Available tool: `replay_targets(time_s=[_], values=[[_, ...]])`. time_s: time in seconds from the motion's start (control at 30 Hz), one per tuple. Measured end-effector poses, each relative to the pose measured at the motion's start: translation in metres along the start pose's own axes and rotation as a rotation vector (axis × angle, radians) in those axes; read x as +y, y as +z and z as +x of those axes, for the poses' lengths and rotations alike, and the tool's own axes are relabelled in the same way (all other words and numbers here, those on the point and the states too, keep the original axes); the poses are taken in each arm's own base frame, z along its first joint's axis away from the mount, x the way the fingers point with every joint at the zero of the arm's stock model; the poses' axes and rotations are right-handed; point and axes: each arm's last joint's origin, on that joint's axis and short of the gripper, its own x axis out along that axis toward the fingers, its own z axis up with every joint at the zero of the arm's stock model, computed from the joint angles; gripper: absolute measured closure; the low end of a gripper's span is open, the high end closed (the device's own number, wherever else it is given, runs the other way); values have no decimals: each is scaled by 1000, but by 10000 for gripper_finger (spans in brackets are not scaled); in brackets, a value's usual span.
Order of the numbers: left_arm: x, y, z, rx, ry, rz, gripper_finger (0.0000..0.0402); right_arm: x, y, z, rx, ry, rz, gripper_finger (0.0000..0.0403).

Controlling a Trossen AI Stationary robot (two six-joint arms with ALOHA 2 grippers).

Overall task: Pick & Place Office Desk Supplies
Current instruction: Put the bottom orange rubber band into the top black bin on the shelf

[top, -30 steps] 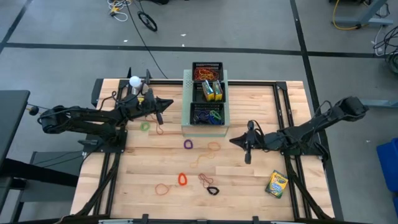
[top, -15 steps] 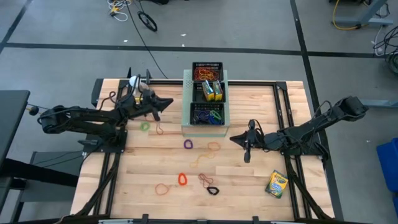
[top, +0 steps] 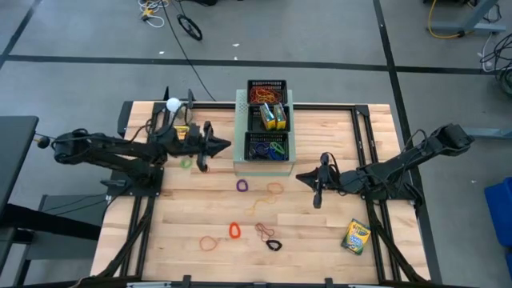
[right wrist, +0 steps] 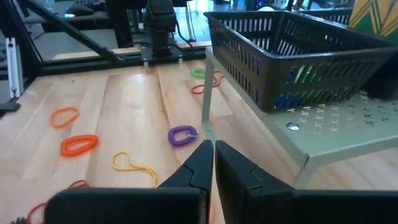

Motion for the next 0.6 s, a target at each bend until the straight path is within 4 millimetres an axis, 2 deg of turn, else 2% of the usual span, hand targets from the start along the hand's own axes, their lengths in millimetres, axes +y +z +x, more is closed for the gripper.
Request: replay_targets(time_s=[0.1,0.23,0.37,0.47,0.6], values=[[-14,5,6,-32,-48,17,390,0,1,0,-6,0,19,375],[-25,6,19,66,-120,-17,386,0,1,0,-6,0,19,375],[-48,14,28,20,-195,142,392,0,1,0,-5,0,23,375],[-61,26,34,-29,-200,97,396,0,1,0,-10,-3,27,375],[-77,32,43,32,-263,106,383,-1,1,1,-11,-10,24,375]])
